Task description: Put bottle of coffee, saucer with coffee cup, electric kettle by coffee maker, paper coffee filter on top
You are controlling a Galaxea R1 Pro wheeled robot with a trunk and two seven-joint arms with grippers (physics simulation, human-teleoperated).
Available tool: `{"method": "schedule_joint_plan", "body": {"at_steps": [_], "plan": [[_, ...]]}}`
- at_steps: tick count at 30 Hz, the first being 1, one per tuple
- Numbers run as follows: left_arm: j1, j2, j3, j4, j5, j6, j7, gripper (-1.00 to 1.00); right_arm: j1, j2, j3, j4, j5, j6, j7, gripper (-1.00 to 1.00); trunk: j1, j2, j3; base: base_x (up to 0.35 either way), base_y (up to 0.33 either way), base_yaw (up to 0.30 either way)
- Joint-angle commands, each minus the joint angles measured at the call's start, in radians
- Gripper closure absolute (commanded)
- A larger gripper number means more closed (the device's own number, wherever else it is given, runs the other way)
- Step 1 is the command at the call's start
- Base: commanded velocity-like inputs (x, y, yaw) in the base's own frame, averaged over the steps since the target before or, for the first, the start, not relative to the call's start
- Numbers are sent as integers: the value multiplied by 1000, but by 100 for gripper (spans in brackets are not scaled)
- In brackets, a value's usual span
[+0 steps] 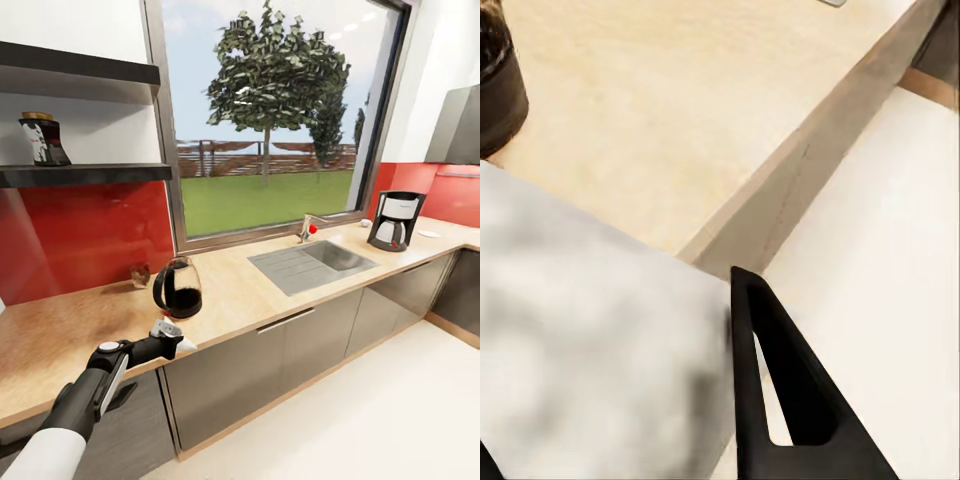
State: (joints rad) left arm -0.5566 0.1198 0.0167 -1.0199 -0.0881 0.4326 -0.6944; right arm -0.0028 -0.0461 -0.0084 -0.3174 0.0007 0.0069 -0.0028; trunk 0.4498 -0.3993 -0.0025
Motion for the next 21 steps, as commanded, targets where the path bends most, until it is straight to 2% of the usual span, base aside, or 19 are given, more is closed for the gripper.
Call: {"method": "schedule_joint_plan", "body": {"at_steps": [1, 6, 12, 16, 17, 21], "plan": [[0, 0, 2, -1, -10, 2, -7, 100, 0, 0, -1, 0, 0, 1, 0, -100, 0, -1, 0, -89, -171, -280], [0, -4, 1, -2, -10, 2, -7, 100, 0, 0, -1, 0, -1, 1, 0, -100, 0, -1, 0, -35, -83, -281], [0, -29, 0, -2, -11, 0, -7, 100, 0, 0, -5, -1, -1, 1, 0, -100, 0, -1, 0, -3, -8, -282], [0, -32, 0, -1, -11, 0, -7, 100, -1, 0, -38, -1, -1, 2, 0, -100, 0, -1, 0, 0, -1, -282], [0, -32, 0, 1, -12, 0, -6, 100, 0, 0, -57, -2, -1, 2, 1, -100, 0, -1, 0, 0, 0, -282], [0, -33, -2, -1, -12, 0, -3, 100, 0, 1, -63, -2, -1, 2, 1, -100, 0, -1, 0, 0, 0, -282]]}}
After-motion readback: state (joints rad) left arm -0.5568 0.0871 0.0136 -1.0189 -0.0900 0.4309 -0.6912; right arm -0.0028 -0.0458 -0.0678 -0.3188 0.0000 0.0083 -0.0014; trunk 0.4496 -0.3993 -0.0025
